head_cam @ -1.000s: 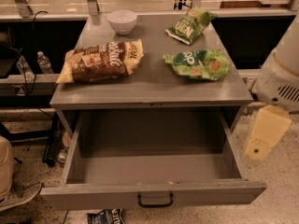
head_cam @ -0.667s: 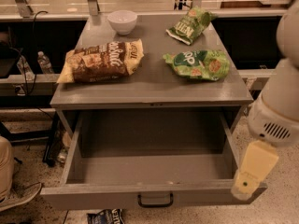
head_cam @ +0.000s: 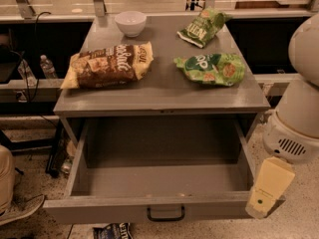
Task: Close top drawer
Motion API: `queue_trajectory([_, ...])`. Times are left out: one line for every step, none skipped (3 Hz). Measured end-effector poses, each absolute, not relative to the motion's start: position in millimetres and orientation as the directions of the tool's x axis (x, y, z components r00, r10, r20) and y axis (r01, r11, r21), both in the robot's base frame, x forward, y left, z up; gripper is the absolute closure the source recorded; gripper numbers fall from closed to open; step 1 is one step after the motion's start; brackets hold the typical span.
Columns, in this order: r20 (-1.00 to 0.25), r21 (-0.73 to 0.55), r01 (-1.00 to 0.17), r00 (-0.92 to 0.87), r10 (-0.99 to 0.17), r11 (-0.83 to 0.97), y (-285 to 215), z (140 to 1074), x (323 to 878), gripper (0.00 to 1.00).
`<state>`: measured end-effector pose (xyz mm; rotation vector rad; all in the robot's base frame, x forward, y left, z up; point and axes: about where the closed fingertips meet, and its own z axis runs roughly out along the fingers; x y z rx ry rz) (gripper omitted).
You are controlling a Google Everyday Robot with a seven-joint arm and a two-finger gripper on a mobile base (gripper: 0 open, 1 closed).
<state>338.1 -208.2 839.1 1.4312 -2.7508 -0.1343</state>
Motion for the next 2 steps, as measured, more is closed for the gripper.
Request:
queue_trajectory([0.024,0.122,-0.774,-0.623,-0.782,0.621,-207,813,329,0.17])
queue_trajectory([0.066,0.180,-0.727,-0.663,-0.745,0.663,-202,772,308,0.40])
